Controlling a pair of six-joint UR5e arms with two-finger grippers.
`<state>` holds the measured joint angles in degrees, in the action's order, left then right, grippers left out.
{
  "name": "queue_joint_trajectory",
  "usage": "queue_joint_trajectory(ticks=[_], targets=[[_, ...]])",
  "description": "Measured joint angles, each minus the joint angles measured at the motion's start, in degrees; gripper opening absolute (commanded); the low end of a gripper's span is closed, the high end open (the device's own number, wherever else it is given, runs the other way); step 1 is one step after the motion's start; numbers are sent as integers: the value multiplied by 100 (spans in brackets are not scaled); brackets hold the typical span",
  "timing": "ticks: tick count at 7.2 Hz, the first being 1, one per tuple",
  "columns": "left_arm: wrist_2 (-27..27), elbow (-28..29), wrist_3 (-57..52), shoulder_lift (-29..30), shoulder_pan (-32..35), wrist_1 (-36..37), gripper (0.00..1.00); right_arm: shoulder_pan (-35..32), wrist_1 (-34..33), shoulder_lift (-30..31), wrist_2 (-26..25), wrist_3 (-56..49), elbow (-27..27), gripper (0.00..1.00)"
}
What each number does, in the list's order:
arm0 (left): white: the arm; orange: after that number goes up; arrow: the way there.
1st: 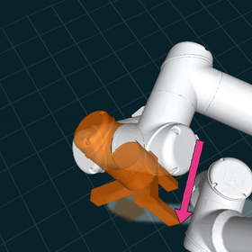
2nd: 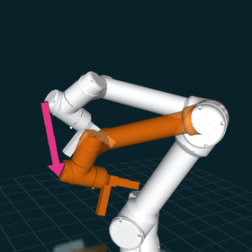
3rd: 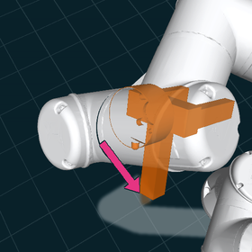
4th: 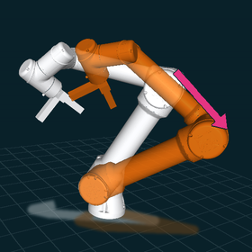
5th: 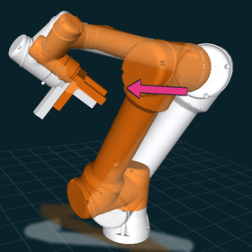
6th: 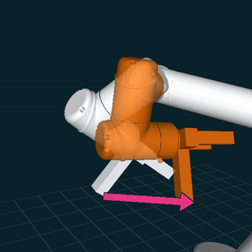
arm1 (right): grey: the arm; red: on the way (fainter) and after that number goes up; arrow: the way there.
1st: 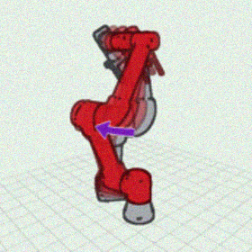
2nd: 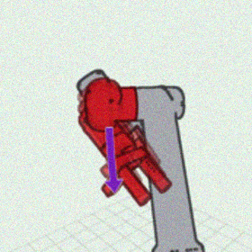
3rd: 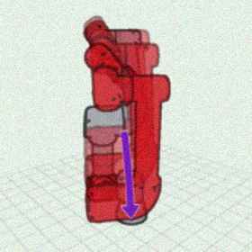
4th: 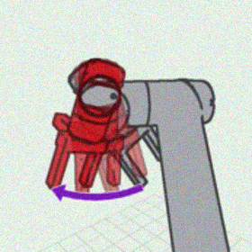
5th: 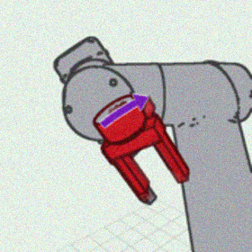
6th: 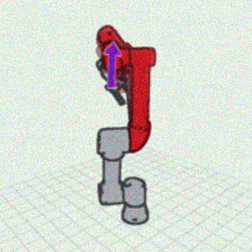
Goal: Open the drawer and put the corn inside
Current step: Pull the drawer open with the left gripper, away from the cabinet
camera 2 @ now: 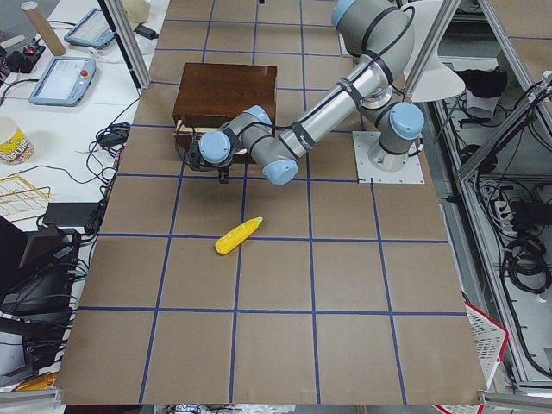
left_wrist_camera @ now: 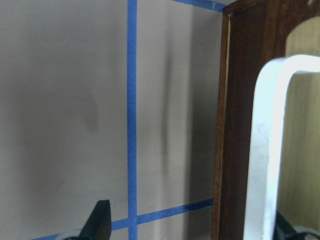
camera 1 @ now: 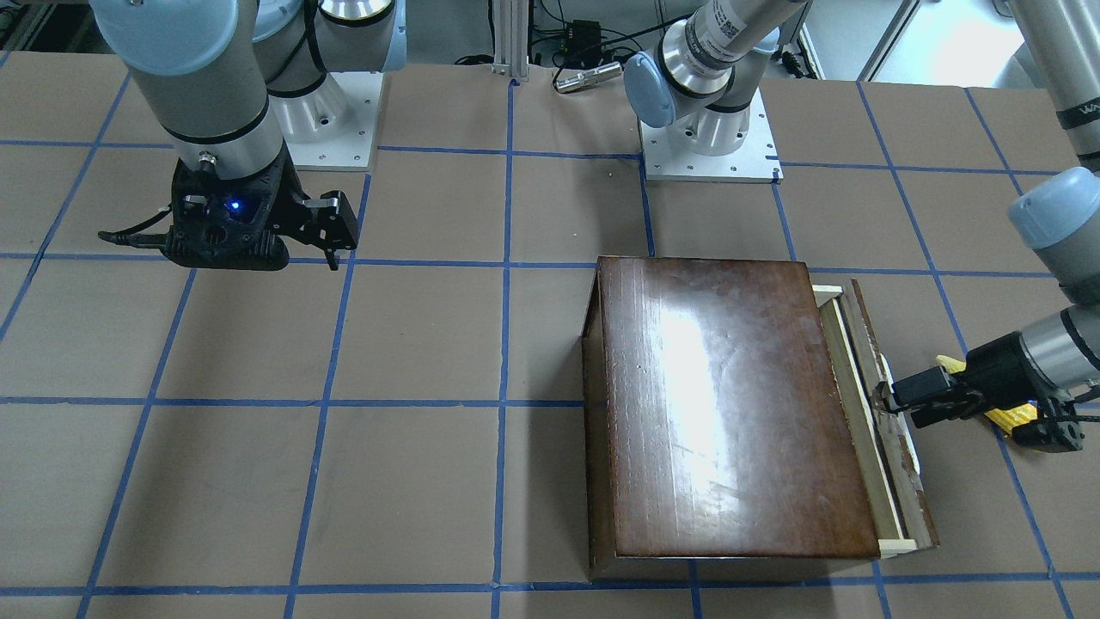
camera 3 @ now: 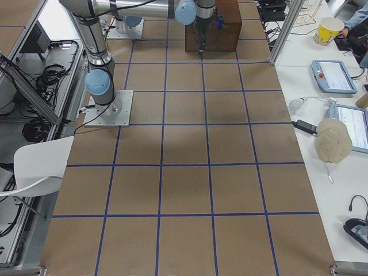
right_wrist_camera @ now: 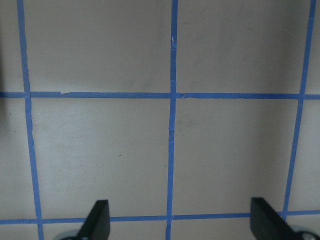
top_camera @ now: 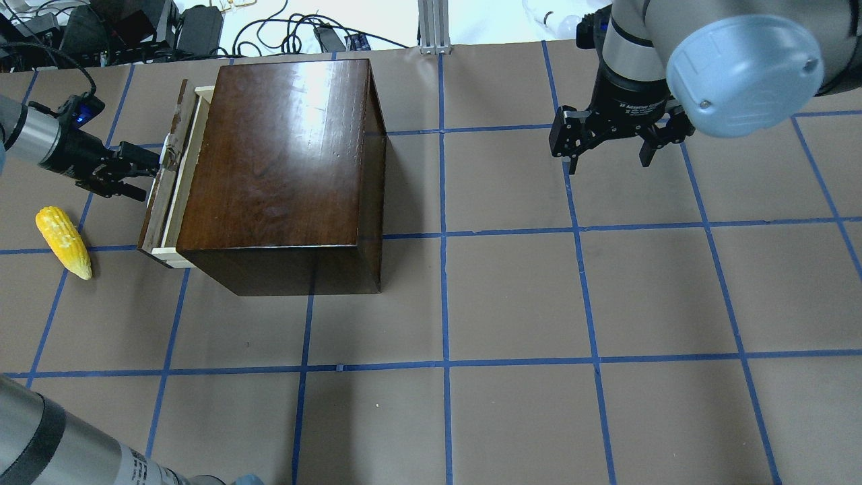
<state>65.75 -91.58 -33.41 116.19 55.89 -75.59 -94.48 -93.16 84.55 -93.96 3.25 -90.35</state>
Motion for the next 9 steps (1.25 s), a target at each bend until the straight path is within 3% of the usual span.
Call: queue_joint_trajectory(ticks=[9], targets=[[330, 173, 111, 43, -143, 0, 100, 0, -1, 0, 0, 0, 0, 100]])
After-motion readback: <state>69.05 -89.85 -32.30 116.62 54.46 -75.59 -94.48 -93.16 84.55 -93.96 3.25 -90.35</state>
